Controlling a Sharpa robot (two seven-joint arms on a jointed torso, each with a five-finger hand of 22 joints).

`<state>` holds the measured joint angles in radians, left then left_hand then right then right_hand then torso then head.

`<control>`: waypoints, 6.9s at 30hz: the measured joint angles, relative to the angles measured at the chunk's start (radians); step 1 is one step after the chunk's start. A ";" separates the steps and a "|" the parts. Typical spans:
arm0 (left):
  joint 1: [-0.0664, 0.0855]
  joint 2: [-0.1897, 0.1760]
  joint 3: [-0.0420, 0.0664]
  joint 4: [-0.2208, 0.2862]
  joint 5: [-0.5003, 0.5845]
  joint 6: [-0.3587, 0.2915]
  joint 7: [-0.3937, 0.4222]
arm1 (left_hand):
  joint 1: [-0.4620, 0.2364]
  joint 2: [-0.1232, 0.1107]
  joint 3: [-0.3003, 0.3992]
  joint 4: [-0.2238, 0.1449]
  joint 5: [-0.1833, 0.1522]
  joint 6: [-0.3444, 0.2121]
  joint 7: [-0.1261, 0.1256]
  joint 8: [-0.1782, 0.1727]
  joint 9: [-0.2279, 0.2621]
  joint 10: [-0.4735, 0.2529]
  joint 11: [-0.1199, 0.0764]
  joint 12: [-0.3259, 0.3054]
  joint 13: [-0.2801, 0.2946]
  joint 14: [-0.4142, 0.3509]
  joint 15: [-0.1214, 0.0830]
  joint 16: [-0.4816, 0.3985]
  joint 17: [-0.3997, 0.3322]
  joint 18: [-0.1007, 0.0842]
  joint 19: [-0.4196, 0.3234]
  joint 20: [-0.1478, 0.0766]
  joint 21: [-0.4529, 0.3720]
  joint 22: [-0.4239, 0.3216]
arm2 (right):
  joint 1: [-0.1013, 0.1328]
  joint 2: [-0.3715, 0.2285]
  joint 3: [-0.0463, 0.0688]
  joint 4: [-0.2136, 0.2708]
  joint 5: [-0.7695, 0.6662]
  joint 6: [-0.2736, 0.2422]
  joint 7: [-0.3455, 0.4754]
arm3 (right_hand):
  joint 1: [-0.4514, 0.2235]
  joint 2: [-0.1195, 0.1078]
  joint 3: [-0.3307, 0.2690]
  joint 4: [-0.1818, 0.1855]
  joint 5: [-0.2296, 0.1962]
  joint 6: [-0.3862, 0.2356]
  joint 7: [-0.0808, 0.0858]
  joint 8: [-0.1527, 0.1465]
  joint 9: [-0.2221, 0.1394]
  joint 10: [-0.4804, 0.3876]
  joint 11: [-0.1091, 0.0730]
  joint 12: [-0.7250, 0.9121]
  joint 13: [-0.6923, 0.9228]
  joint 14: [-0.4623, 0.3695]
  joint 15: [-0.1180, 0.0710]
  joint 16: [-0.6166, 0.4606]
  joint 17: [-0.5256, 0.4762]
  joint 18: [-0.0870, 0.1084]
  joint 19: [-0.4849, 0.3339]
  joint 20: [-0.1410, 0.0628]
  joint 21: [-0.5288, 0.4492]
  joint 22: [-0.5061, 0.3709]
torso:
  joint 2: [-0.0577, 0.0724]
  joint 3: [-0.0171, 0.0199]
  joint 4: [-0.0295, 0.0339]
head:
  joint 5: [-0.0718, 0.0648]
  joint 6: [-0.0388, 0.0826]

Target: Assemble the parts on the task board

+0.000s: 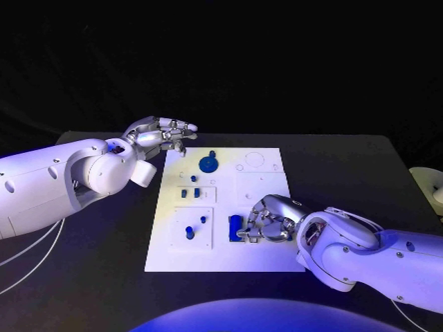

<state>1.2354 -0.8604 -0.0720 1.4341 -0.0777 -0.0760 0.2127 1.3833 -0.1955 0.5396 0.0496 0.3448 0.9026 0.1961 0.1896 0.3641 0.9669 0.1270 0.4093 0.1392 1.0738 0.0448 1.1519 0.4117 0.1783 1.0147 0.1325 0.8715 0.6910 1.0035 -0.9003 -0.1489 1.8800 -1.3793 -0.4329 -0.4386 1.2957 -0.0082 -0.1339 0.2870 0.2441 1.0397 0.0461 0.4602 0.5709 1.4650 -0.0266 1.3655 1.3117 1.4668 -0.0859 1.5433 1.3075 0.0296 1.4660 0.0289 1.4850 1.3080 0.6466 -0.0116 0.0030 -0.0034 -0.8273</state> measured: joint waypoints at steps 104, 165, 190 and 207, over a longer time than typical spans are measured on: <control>0.000 -0.014 -0.003 0.001 0.000 0.006 -0.014 | -0.004 0.004 0.000 0.006 0.000 0.000 0.000 0.000 -0.002 -0.007 0.000 0.004 -0.001 0.000 0.000 0.000 -0.003 0.000 0.000 0.000 -0.004 -0.003 | 0.005 -0.005 0.000 0.001 -0.028 -0.007 0.071 | 0.088 -0.040 0.069 0.005 -0.154 0.029 -0.014 -0.008 -0.032 0.002 -0.009 0.011 0.093 0.000 -0.008 0.008 0.001 0.000 0.000 -0.015 0.035 0.000 | 0.000 -0.0012 0.0006 | 0.005 -0.008; 0.000 -0.031 -0.006 0.009 0.000 0.010 -0.016 | -0.004 0.004 0.000 0.006 0.000 -0.004 0.004 0.003 -0.001 -0.007 0.000 0.008 -0.001 0.000 0.000 0.000 -0.003 0.000 0.000 0.000 -0.004 -0.004 | 0.075 -0.205 0.006 0.011 0.064 -0.056 0.089 | 0.050 -0.022 0.117 0.007 -0.110 -0.057 0.039 -0.090 -0.079 0.001 0.031 -0.039 0.102 -0.004 0.022 0.004 0.000 -0.015 0.000 0.011 0.000 0.000 | -0.003 -0.0012 -0.0048 | -0.019 0.009; -0.003 -0.036 -0.011 0.007 0.000 0.010 -0.012 | -0.004 0.004 0.000 0.006 0.000 -0.004 0.004 0.005 -0.001 -0.007 0.000 0.008 -0.001 0.000 0.000 0.000 -0.004 0.000 0.000 0.000 -0.004 -0.004 | -0.003 -0.211 -0.003 0.001 -0.042 0.010 -0.016 | 0.011 -0.028 0.094 0.006 -0.107 -0.026 0.030 -0.090 -0.079 0.001 0.031 -0.029 0.000 -0.004 0.022 0.004 0.000 -0.015 0.000 0.011 0.008 0.000 | -0.007 0.0002 -0.0092 | -0.036 0.000; -0.003 -0.038 -0.011 0.008 0.000 0.010 -0.013 | -0.004 0.004 0.000 0.006 0.000 -0.004 0.004 0.004 -0.001 -0.007 0.000 0.008 0.000 0.000 0.000 0.000 -0.004 0.000 0.000 0.000 -0.007 -0.004 | -0.021 -0.162 -0.001 -0.033 -0.137 0.022 -0.037 | 0.055 -0.045 0.100 -0.006 -0.105 -0.009 0.020 -0.087 -0.070 0.000 0.024 -0.028 -0.002 -0.003 0.021 0.004 0.000 -0.015 0.000 0.011 0.017 -0.001 | -0.007 -0.0006 -0.0101 | -0.034 -0.004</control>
<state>1.2327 -0.8982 -0.0834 1.4419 -0.0776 -0.0655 0.1992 1.3793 -0.1916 0.5395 0.0552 0.3448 0.8990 0.1997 0.1941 0.3629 0.9596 0.1270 0.4175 0.1389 1.0738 0.0449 1.1519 0.4077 0.1784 1.0148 0.1325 0.8642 0.6866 0.9820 -1.0622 -0.1503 1.8470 -1.5160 -0.4111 -0.4754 1.3511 -0.0529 -0.0336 0.2808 0.1395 1.0312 0.0661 0.3737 0.5011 1.4653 -0.0022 1.3376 1.3094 1.4633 -0.0646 1.5472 1.3074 0.0142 1.4660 0.0398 1.5016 1.3074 0.6393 -0.0122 -0.0071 -0.0373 -0.8308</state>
